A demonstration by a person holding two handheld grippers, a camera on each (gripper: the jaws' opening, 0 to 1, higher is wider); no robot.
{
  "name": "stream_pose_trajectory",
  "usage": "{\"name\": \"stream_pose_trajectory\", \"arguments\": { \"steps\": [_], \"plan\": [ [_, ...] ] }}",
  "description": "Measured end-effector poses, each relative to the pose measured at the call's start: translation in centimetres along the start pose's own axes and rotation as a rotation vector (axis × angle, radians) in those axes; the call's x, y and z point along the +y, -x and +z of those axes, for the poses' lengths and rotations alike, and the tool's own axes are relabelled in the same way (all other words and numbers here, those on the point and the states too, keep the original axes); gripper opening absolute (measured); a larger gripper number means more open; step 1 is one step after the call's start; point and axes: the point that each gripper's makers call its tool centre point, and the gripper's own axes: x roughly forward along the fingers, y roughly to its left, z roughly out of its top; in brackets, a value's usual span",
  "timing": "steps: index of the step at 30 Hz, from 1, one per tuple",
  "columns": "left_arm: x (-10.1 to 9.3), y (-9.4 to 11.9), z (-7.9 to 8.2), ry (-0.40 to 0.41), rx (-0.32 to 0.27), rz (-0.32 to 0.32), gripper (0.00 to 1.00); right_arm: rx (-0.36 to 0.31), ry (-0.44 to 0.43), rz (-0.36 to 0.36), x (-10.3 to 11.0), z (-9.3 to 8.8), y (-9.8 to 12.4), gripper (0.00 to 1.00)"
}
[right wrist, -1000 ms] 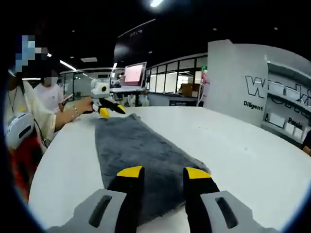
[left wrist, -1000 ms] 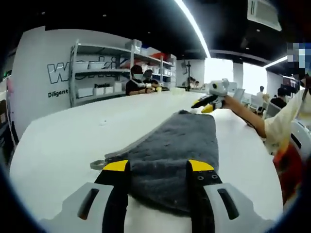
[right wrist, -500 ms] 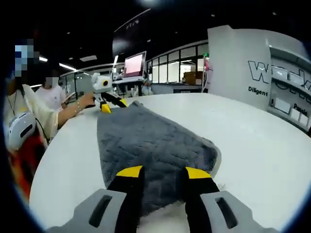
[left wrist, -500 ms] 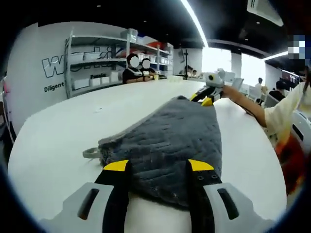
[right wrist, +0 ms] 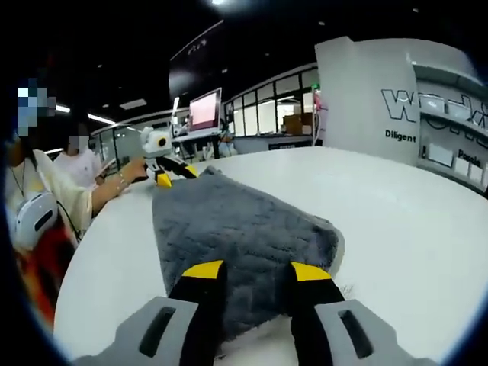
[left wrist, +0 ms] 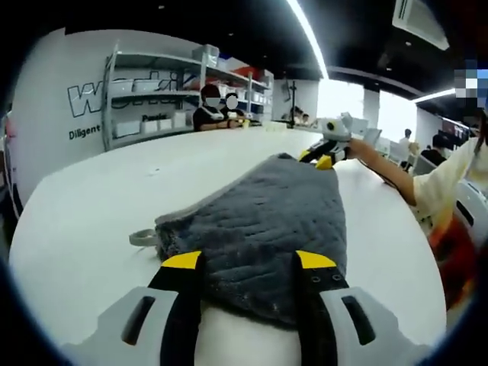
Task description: Fold the towel on the table until its edges align and the towel forms a compact rectangular stack.
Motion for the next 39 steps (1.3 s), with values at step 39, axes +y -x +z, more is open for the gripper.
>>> {"name": "stream_pose_trajectory", "arguments": {
  "steps": [39],
  "plan": [
    [0.5,0.8,2.0,0.039,-0.093,0.012,0.57,-0.014,-0.357,-0.107,1.4,-2.4,-0.4,0.07]
  ]
}}
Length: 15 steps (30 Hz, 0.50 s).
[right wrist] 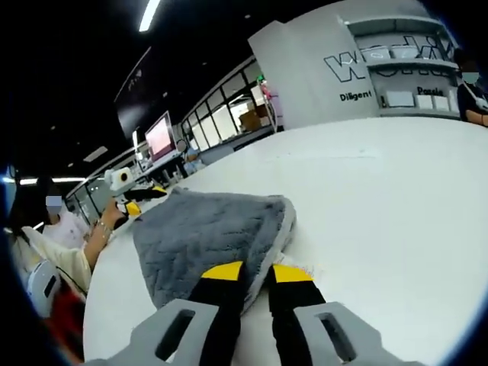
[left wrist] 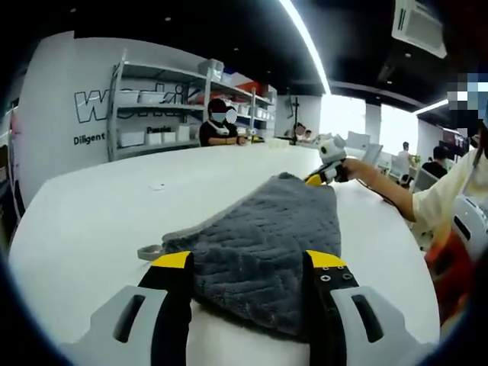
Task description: Fold the towel on the table until its edges align and the towel forms a compact rectangular stack.
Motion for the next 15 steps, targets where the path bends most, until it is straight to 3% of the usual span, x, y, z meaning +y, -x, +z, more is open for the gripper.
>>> {"name": "stream_pose_trajectory", "arguments": {
  "steps": [7,11,15],
  "plan": [
    [0.0,0.0,-0.2,0.004,0.007,0.002,0.59,-0.003,0.011,-0.014,0.1,0.0,0.1,0.04],
    [0.0,0.1,-0.2,-0.002,0.007,0.002,0.59,-0.006,0.031,-0.04,-3.9,1.7,1.0,0.04],
    [0.0,0.1,-0.2,0.0,0.009,0.001,0.6,-0.006,0.054,-0.089,-5.2,2.1,1.7,0.04]
  ]
}}
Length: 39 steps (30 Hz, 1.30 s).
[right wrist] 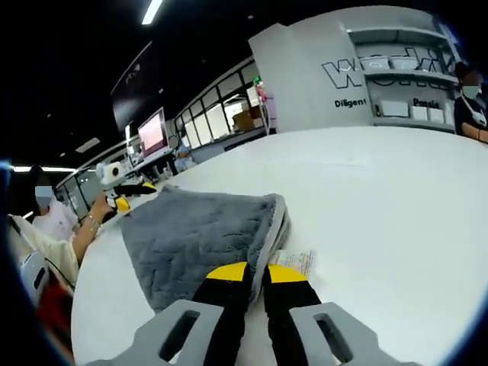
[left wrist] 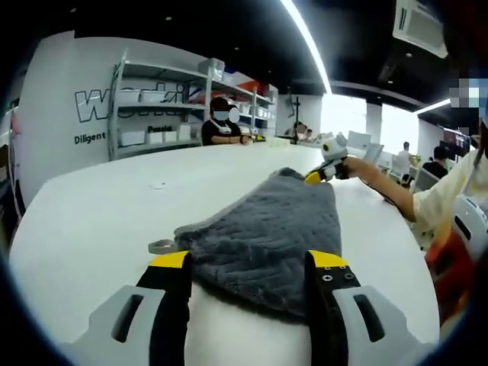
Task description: Fold the towel on the table until its edges align and the towel forms a compact rectangular stack.
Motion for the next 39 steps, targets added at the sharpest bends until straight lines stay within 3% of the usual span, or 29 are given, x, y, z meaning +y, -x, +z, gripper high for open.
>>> {"name": "stream_pose_trajectory", "arguments": {
  "steps": [10,19,33,39],
  "plan": [
    [-0.1,-0.2,-0.4,0.025,0.02,0.003,0.73,0.001,0.045,-0.12,-2.5,0.2,1.3,0.04],
    [0.1,-0.2,-1.0,0.075,0.051,0.016,0.87,0.016,0.076,-0.177,-4.9,0.9,2.1,0.04],
    [0.1,-0.2,-1.2,0.086,0.064,0.026,0.91,0.05,0.186,-0.301,-6.2,0.9,3.1,0.05],
    [0.1,-0.2,-1.2,0.062,0.064,0.029,0.93,0.062,0.242,-0.386,-7.4,0.9,3.9,0.04]
  ]
}}
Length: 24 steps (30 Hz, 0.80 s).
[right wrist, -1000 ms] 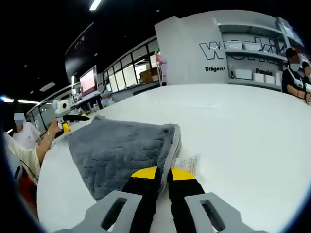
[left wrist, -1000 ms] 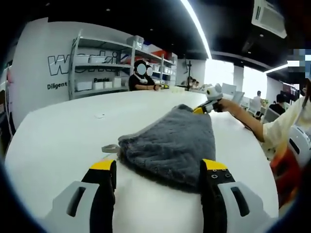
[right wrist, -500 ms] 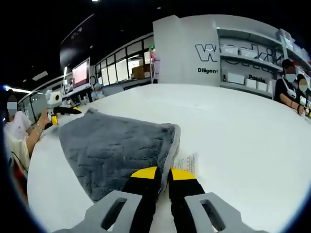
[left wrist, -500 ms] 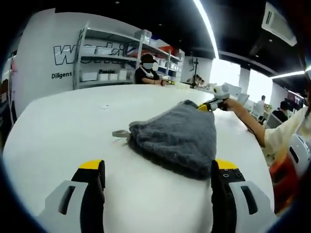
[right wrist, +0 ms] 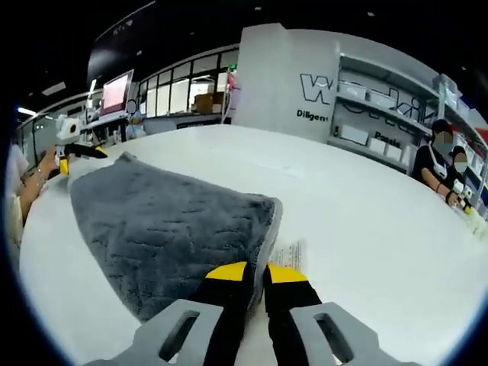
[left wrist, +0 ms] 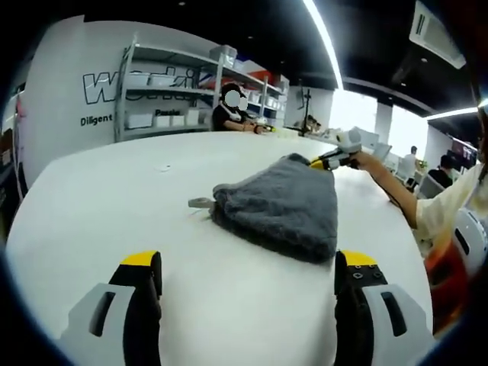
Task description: Fold the towel on the table until its edges align and the towel forms a compact rectangular stack.
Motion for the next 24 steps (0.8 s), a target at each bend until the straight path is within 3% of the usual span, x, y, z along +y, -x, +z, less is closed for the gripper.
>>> {"name": "stream_pose_trajectory", "arguments": {
  "steps": [15,19,24],
  "plan": [
    [0.0,-0.1,0.0,-0.003,0.006,-0.004,0.93,0.005,0.245,-0.176,-2.9,0.9,-1.1,0.02],
    [0.0,-0.1,0.0,0.0,0.007,-0.006,0.93,0.0,0.189,-0.19,-3.0,1.1,-0.6,0.05],
    [0.1,-0.1,0.0,0.001,0.009,-0.005,0.93,-0.031,0.117,-0.237,-3.8,2.0,1.3,0.22]
  ]
}}
